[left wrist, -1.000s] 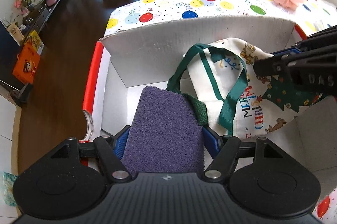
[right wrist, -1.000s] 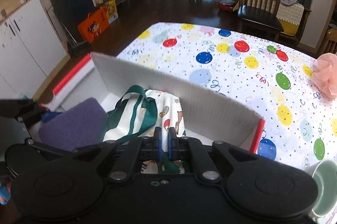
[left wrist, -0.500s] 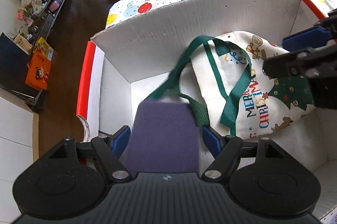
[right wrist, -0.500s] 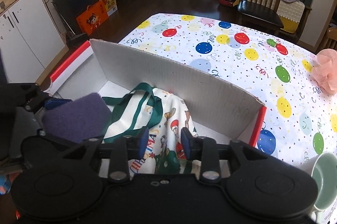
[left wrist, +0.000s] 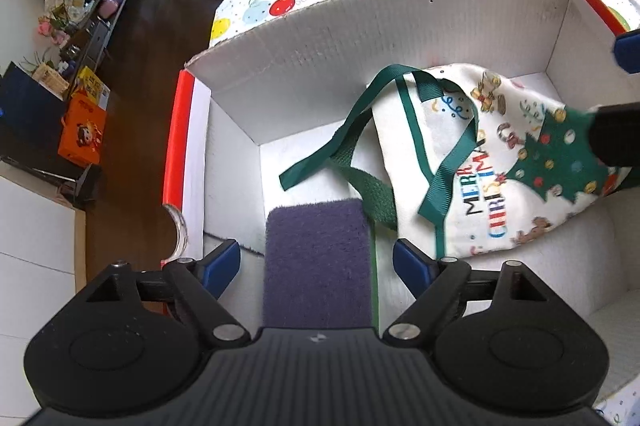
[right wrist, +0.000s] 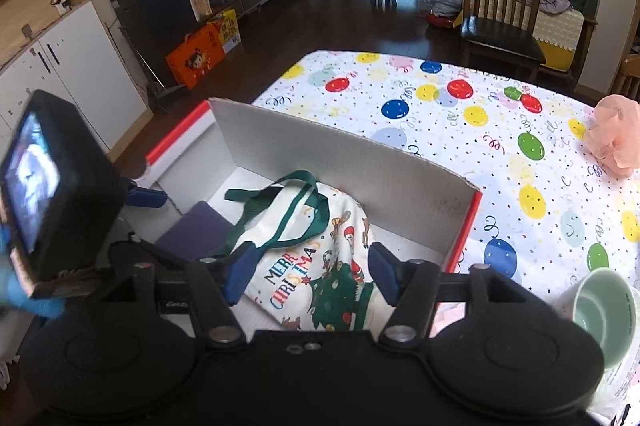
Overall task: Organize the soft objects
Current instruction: 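Release the sponge and tote bag into the box from both grippers, then move the left gripper to the white cloth while the right gripper approaches the black pouch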
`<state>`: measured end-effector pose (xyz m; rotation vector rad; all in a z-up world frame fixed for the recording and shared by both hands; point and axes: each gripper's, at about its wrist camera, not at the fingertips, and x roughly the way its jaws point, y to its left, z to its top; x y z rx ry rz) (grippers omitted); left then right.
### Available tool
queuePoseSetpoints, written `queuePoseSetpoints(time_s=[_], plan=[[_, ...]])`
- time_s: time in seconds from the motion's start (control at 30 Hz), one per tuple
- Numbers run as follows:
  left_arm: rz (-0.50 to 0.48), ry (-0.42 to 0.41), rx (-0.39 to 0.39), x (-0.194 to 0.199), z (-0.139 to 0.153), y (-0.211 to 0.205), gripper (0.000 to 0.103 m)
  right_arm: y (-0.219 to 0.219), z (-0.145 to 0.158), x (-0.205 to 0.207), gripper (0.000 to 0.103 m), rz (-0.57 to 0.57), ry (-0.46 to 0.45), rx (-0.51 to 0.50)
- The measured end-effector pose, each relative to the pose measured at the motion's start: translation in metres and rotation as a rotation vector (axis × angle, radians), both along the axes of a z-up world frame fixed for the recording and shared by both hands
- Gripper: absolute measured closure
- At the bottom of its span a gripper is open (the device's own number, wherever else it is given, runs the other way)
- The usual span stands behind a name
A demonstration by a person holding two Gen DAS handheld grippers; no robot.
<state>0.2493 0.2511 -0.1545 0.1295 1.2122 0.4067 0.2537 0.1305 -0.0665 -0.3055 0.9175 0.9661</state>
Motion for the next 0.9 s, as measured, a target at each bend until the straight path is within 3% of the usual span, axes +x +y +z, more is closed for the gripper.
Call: queuePoseSetpoints(time_s=[0.3,0.43,0.67,0.9], plan=[[0.046,-0.06,-0.07,-0.02,0.027,0.002,0.019,-0.035,0.028,-0.012,0.031,-0.001,0.004,0.081],[0.071,-0.14,-0.145,-0.036,0.05,-0.001,0.019,-0.057,0.042,-0.018,0.028,-0.015,0.0,0.119],[0.064,-0.246,-0.199,-0.054,0.085,-0.026,0.019,-0.089,0.059,-0.028,0.022,-0.043,-0.005,0.168],[0.008,-0.364,-0.258,-0.064,0.117,-0.063,0.019,-0.126,0.075,-0.036,0.019,-0.078,-0.046,0.218]])
